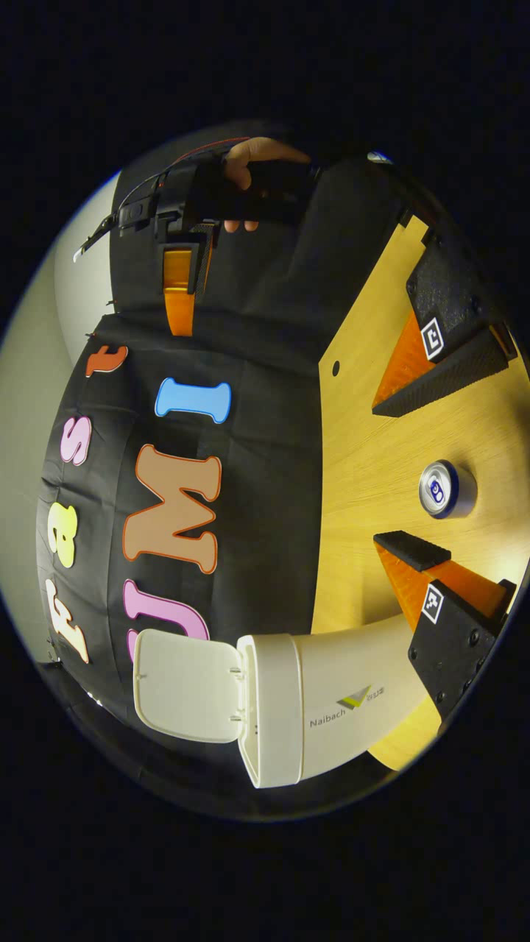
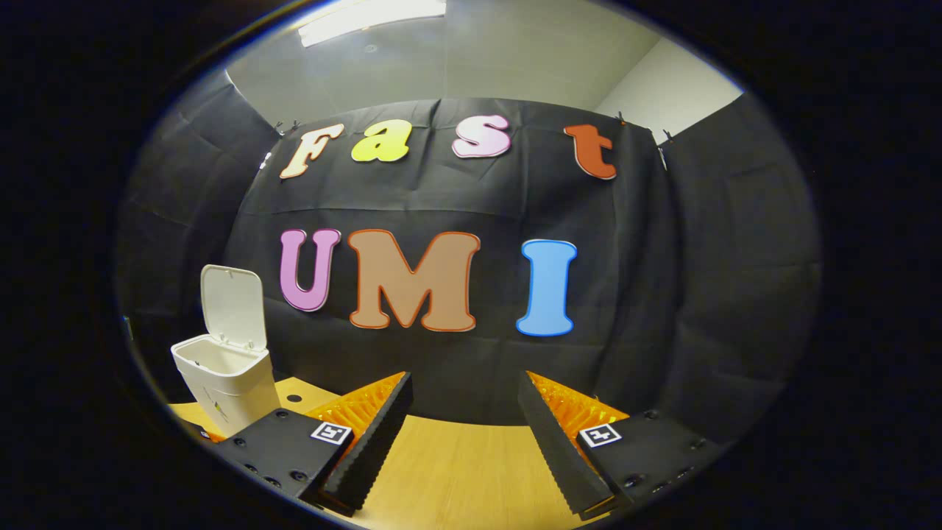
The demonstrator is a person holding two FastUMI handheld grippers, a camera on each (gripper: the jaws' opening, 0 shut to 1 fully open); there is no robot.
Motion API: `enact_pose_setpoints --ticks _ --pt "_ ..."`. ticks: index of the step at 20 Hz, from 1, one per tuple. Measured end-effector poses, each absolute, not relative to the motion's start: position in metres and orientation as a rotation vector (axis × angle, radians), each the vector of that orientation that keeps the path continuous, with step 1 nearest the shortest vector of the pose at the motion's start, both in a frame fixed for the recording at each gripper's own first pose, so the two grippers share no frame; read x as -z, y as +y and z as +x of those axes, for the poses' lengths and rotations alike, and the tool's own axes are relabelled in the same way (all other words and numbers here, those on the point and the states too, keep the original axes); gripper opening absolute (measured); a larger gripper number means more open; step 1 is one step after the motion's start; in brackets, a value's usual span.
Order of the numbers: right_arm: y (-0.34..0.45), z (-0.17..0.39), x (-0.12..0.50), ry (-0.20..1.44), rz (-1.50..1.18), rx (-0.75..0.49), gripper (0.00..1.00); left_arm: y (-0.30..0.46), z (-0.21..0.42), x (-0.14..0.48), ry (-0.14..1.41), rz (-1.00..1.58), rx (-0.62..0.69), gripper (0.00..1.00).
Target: Press the lid of the desktop garbage bin to open it, pick up the crumpled paper on the desktop and throw it into the bin, then pick up the pop can on the desktop and drop it into the bin, and finally close the garbage bin lid.
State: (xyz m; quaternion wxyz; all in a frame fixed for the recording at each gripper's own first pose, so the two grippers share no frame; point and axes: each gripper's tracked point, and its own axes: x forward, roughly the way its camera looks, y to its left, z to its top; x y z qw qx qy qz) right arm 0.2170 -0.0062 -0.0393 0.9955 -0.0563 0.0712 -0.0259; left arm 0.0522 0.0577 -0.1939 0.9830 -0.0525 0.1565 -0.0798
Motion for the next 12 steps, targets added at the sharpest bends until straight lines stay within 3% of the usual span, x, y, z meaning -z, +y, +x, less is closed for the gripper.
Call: enact_pose_setpoints --ticks 12 --pt "-0.088 0.162 0.150 0.362 -0.074 0.169 0.97 0.060 0.064 0.292 0.444 -0.061 0.075 0.94"
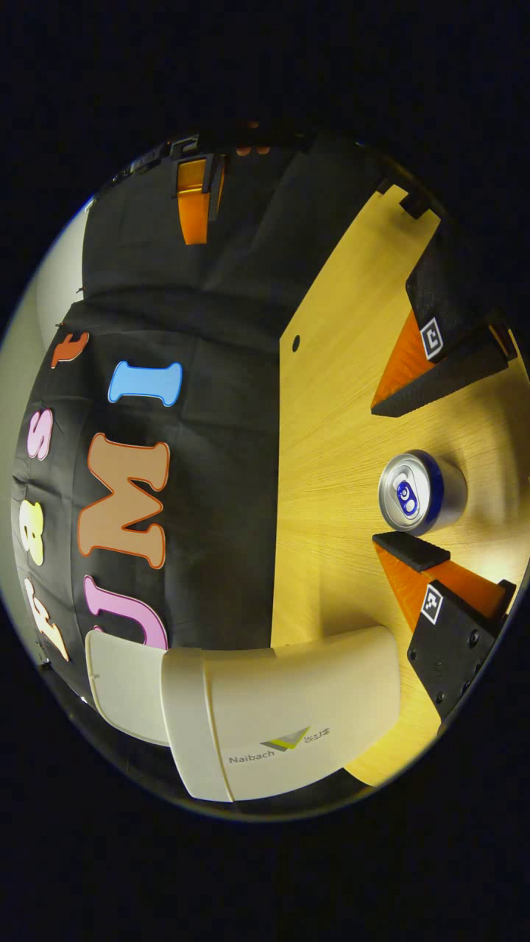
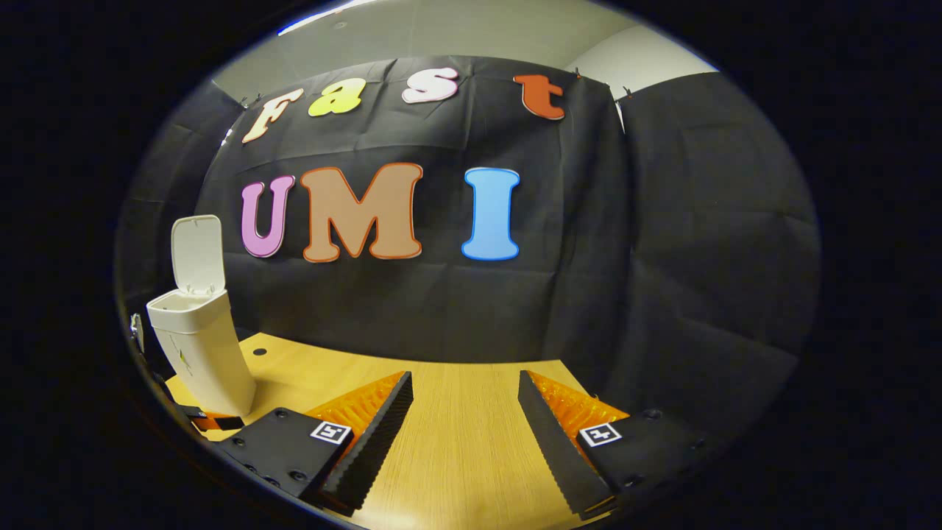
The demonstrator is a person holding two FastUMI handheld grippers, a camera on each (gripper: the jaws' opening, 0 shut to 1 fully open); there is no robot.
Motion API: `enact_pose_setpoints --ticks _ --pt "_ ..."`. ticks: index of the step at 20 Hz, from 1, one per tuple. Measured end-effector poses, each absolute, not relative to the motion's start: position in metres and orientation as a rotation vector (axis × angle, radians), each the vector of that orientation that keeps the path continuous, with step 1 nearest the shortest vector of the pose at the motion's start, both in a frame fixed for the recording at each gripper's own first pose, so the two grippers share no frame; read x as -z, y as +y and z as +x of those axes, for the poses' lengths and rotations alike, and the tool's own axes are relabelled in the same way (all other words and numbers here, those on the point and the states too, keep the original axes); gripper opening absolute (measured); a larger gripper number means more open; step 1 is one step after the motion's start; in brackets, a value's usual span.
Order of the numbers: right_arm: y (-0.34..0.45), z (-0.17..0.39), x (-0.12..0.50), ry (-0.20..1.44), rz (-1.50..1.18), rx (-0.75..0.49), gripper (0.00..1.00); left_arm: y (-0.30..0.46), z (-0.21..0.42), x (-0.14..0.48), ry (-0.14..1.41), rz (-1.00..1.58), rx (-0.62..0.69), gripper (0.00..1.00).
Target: Press the lid of the desktop garbage bin to open it, pick up the crumpled paper on the desktop and throw it into the bin, then pick up the pop can on the desktop and drop it into the bin, and finally close the garbage bin lid.
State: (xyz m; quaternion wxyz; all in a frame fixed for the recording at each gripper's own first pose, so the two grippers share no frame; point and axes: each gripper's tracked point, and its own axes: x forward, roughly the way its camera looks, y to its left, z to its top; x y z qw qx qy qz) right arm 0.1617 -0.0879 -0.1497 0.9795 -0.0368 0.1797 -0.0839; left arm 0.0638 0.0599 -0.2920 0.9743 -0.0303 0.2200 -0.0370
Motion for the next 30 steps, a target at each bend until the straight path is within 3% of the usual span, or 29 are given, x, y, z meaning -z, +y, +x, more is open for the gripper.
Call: enact_pose_setpoints --ticks 7,8,9,12,21,30 --pt "-0.085 0.141 0.192 0.459 -0.084 0.156 0.96 0.069 0.067 0.341 0.530 -0.061 0.034 0.94" --pt "-0.084 0.138 0.195 0.469 -0.087 0.149 0.97 0.072 0.065 0.349 0.554 -0.054 0.023 0.89" --pt "-0.082 0.136 0.197 0.474 -0.093 0.144 0.97 0.075 0.066 0.348 0.552 -0.042 0.015 0.78" --pt "-0.075 0.128 0.199 0.482 -0.107 0.122 0.97 0.073 0.067 0.338 0.549 -0.044 0.021 0.77" --pt "-0.044 0.108 0.186 0.470 -0.085 0.058 0.97 0.074 0.087 0.211 0.349 -0.044 0.049 0.76" --pt "-0.019 0.099 0.171 0.438 -0.065 0.021 0.96 0.122 0.109 0.080 0.164 -0.028 -0.014 0.75"
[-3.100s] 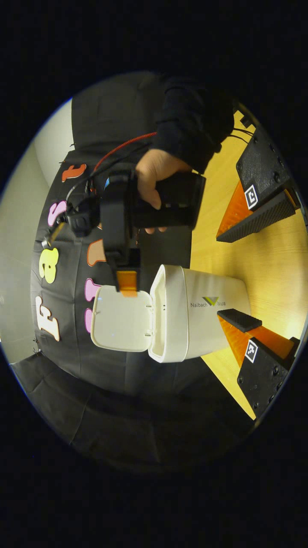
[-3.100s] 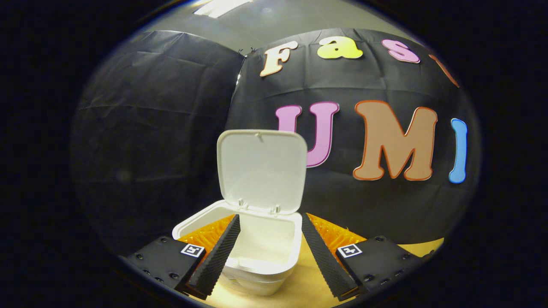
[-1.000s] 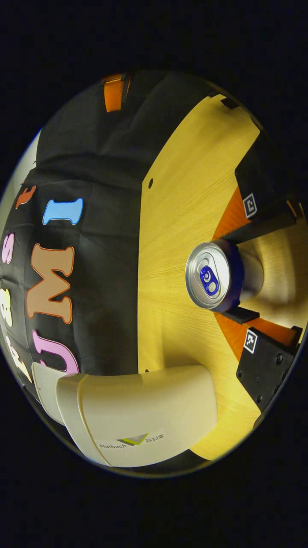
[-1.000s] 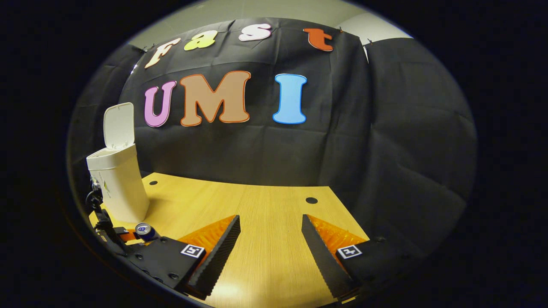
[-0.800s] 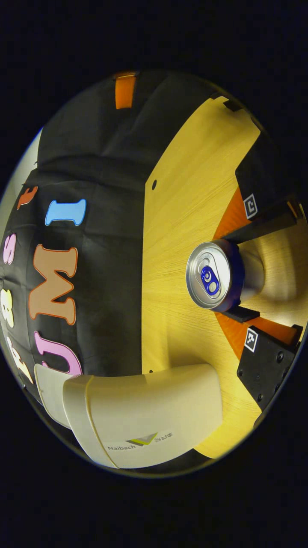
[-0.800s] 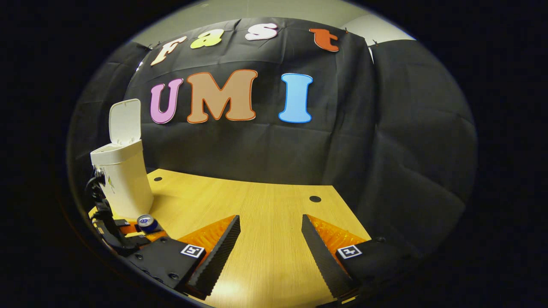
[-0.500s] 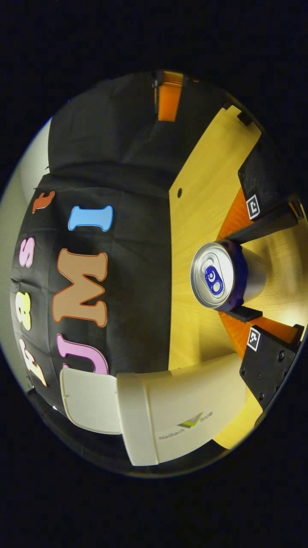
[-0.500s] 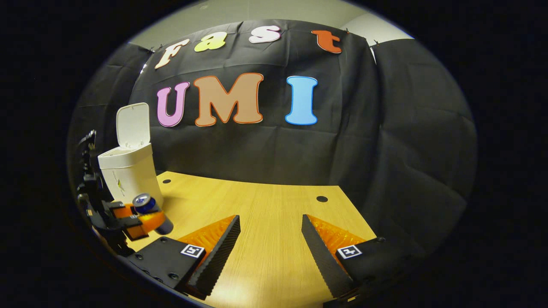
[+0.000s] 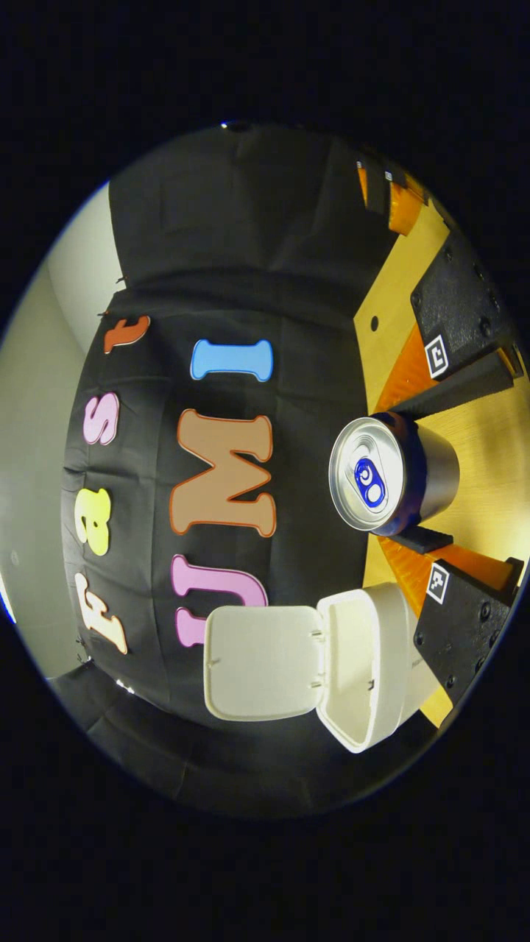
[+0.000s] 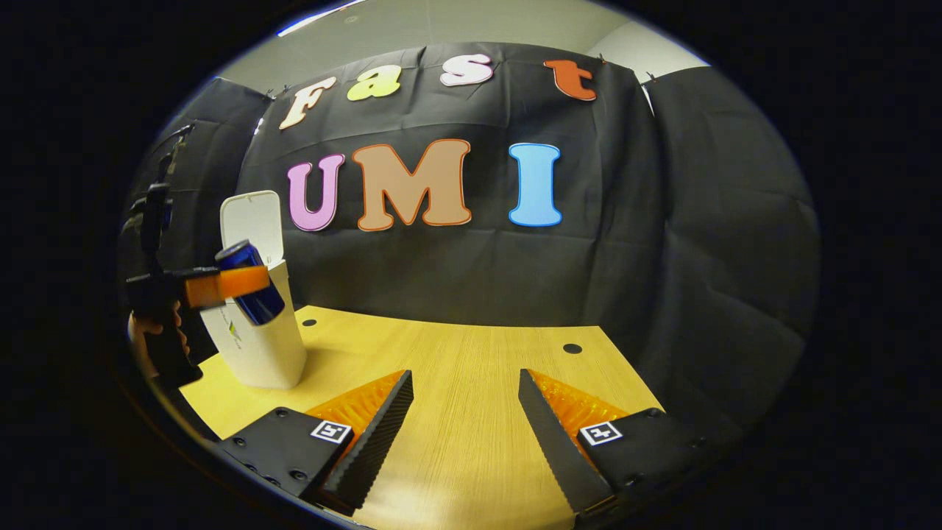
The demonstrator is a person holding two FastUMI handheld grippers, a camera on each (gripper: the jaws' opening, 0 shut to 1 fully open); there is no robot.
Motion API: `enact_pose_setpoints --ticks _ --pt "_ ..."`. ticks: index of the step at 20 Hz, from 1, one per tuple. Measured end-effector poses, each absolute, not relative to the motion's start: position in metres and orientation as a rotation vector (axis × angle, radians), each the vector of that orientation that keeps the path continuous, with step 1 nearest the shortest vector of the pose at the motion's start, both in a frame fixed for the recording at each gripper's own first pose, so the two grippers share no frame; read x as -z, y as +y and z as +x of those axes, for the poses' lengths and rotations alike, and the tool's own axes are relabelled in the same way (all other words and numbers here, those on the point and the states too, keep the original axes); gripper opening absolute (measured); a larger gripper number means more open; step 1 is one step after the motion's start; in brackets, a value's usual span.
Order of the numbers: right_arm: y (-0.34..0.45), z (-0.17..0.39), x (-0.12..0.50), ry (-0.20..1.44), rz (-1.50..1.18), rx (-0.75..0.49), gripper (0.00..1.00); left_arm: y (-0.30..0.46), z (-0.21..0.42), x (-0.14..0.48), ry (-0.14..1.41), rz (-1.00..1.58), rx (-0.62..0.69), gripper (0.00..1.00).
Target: Press the lid of the desktop garbage bin to open it, pick up the crumpled paper on the desktop and throw it into the bin, then pick up the pop can on the desktop and drop it into the bin, and finally close the garbage bin lid.
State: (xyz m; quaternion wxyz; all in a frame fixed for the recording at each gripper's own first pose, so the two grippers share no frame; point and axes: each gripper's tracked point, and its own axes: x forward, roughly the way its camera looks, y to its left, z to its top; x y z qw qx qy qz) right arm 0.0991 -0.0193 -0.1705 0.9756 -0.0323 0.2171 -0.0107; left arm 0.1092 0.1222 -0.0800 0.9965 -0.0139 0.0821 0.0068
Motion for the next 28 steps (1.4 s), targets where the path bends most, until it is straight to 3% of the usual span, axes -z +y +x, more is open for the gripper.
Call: enact_pose_setpoints --ticks 9,11,21,28 --pt "-0.008 0.088 0.177 0.451 -0.050 0.047 1.00 0.232 0.140 0.010 0.065 0.041 -0.171 0.75" --pt "-0.004 0.085 0.182 0.461 -0.048 0.049 0.97 0.257 0.149 0.010 0.067 0.052 -0.202 0.75" --pt "0.016 0.082 0.192 0.486 -0.070 0.042 0.96 0.344 0.182 0.077 0.210 0.064 -0.335 0.76" --pt "0.018 0.082 0.196 0.496 -0.078 0.046 0.96 0.353 0.179 0.119 0.270 0.032 -0.367 0.78"
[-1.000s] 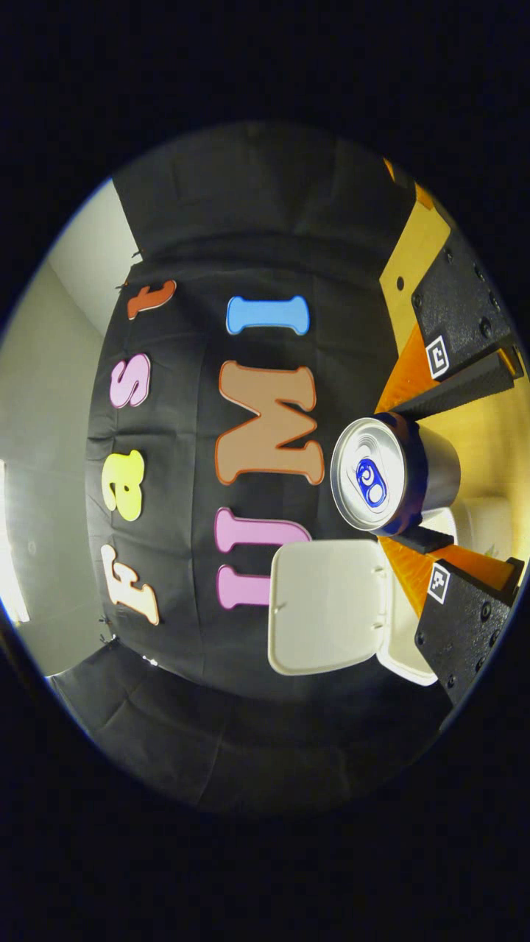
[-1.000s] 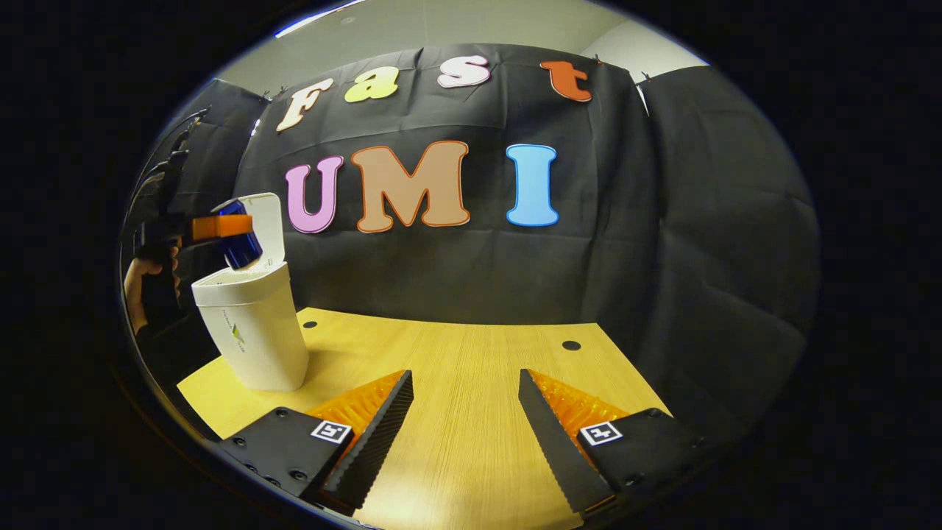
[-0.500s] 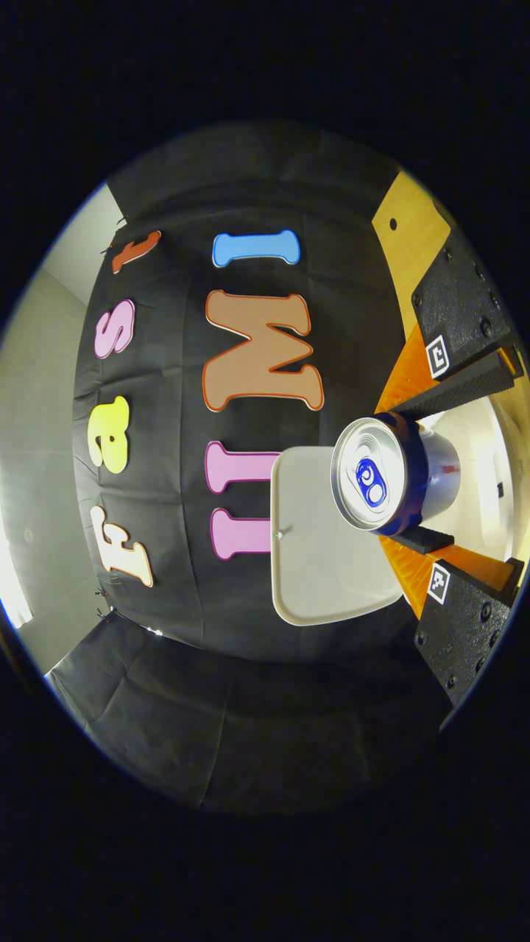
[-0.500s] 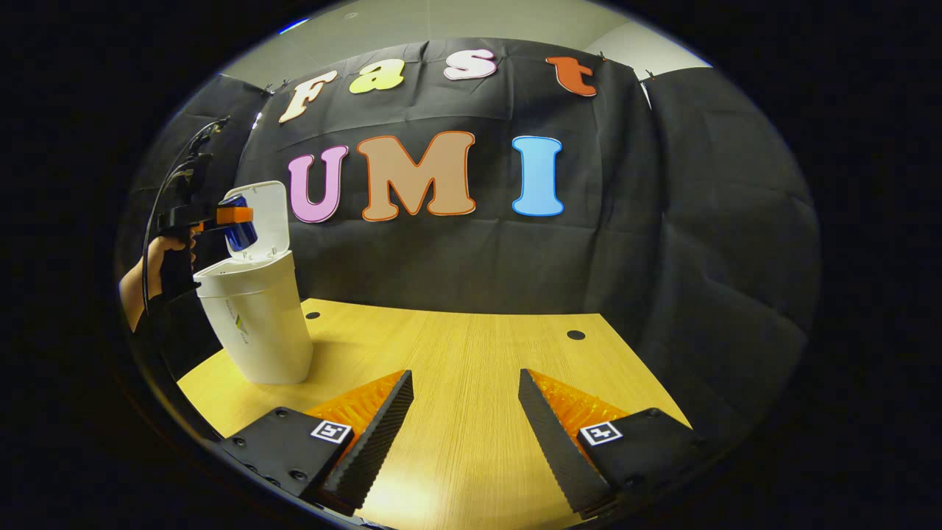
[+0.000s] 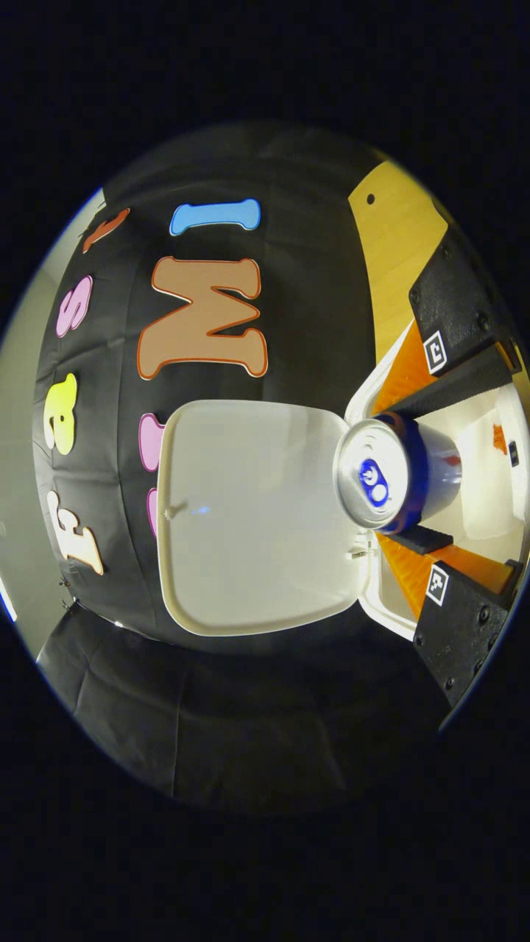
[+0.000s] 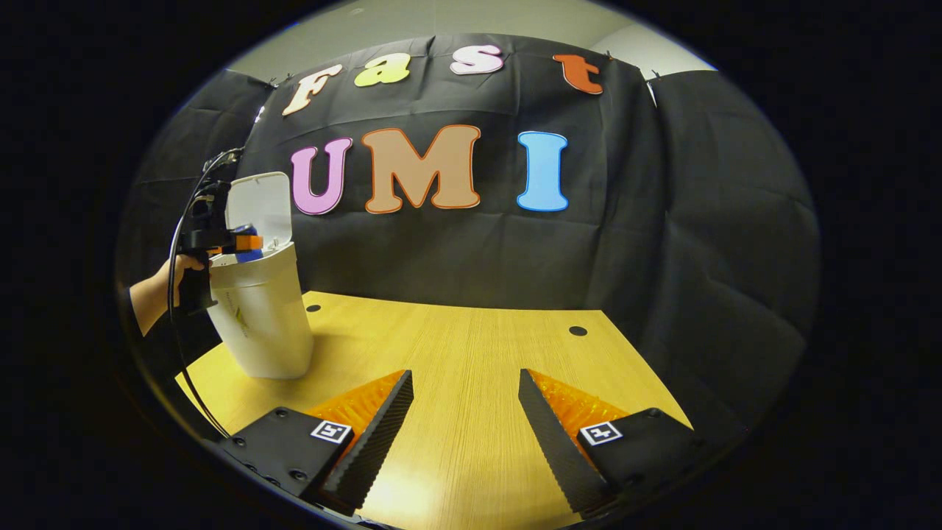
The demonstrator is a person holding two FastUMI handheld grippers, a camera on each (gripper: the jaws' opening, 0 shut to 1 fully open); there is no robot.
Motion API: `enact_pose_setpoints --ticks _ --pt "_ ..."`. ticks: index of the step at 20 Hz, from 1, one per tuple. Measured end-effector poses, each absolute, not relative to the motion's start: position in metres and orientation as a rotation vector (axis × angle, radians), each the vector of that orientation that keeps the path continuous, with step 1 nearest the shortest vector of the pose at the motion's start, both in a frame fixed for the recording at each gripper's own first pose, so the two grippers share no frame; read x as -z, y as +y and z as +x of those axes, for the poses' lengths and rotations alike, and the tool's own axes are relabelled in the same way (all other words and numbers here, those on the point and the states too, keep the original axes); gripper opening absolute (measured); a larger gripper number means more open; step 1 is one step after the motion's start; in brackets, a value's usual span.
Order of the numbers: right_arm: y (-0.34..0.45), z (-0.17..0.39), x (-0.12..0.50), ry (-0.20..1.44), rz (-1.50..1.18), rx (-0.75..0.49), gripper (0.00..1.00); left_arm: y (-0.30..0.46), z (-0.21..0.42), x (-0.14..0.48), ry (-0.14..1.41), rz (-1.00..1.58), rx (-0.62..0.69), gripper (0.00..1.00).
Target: Press the lid of the desktop garbage bin to open it, pick up the crumpled paper on the desktop and throw it into the bin, then pick up the pop can on the desktop and drop it into the bin, and finally close the garbage bin lid.
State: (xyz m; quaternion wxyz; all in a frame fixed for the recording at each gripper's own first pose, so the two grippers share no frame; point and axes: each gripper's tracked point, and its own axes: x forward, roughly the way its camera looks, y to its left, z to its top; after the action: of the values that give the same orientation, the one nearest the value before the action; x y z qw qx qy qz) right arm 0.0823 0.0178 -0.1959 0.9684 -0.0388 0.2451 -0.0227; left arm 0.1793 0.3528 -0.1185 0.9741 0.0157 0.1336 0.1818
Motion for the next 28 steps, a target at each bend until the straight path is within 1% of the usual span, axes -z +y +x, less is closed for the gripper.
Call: enact_pose_setpoints --ticks 2,4,5,6,7,8,9,10,11,12,13,16,18,19,20,21,23,26,28 --pt "0.017 0.084 0.195 0.492 -0.084 0.044 0.96 0.351 0.178 0.111 0.245 0.028 -0.373 0.90" --pt "0.019 0.087 0.193 0.489 -0.084 0.039 0.96 0.347 0.174 0.091 0.202 0.058 -0.371 0.94" --pt "0.019 0.089 0.192 0.487 -0.084 0.036 0.96 0.343 0.173 0.076 0.170 0.081 -0.362 0.94" --pt "0.020 0.090 0.192 0.484 -0.085 0.033 0.96 0.339 0.174 0.056 0.133 0.099 -0.352 0.93" --pt "0.021 0.092 0.193 0.482 -0.084 0.028 0.96 0.335 0.176 0.037 0.100 0.112 -0.338 0.94" --pt "0.022 0.093 0.193 0.481 -0.083 0.024 0.96 0.331 0.179 0.017 0.070 0.121 -0.325 0.93" --pt "0.023 0.094 0.193 0.481 -0.081 0.022 1.00 0.327 0.180 -0.002 0.037 0.121 -0.316 0.94" --pt "0.024 0.096 0.194 0.482 -0.076 0.018 0.96 0.324 0.181 -0.022 0.009 0.117 -0.307 0.93" --pt "0.026 0.097 0.193 0.483 -0.071 0.016 0.96 0.324 0.182 -0.040 -0.020 0.111 -0.303 0.92" --pt "0.027 0.098 0.194 0.481 -0.068 0.015 0.97 0.323 0.185 -0.057 -0.040 0.105 -0.298 0.94" --pt "0.027 0.098 0.195 0.480 -0.067 0.014 0.97 0.322 0.188 -0.070 -0.056 0.099 -0.290 0.92" --pt "0.026 0.100 0.196 0.482 -0.057 0.018 0.97 0.325 0.201 -0.103 -0.086 0.097 -0.274 0.92" --pt "0.024 0.099 0.197 0.484 -0.047 0.025 0.96 0.334 0.214 -0.116 -0.089 0.092 -0.276 0.94" --pt "0.024 0.099 0.197 0.485 -0.044 0.028 0.97 0.339 0.221 -0.118 -0.080 0.079 -0.279 0.92" --pt "0.023 0.098 0.199 0.486 -0.043 0.032 0.97 0.345 0.229 -0.117 -0.064 0.064 -0.283 0.94" --pt "0.022 0.097 0.199 0.487 -0.043 0.036 0.97 0.352 0.238 -0.115 -0.041 0.048 -0.284 0.92" --pt "0.018 0.094 0.199 0.489 -0.046 0.047 0.97 0.374 0.252 -0.105 0.013 0.026 -0.316 0.94" --pt "0.012 0.089 0.199 0.492 -0.046 0.066 0.97 0.401 0.267 -0.089 0.081 0.046 -0.367 0.92" --pt "0.009 0.086 0.198 0.494 -0.050 0.075 0.97 0.407 0.274 -0.076 0.128 0.061 -0.368 0.92"
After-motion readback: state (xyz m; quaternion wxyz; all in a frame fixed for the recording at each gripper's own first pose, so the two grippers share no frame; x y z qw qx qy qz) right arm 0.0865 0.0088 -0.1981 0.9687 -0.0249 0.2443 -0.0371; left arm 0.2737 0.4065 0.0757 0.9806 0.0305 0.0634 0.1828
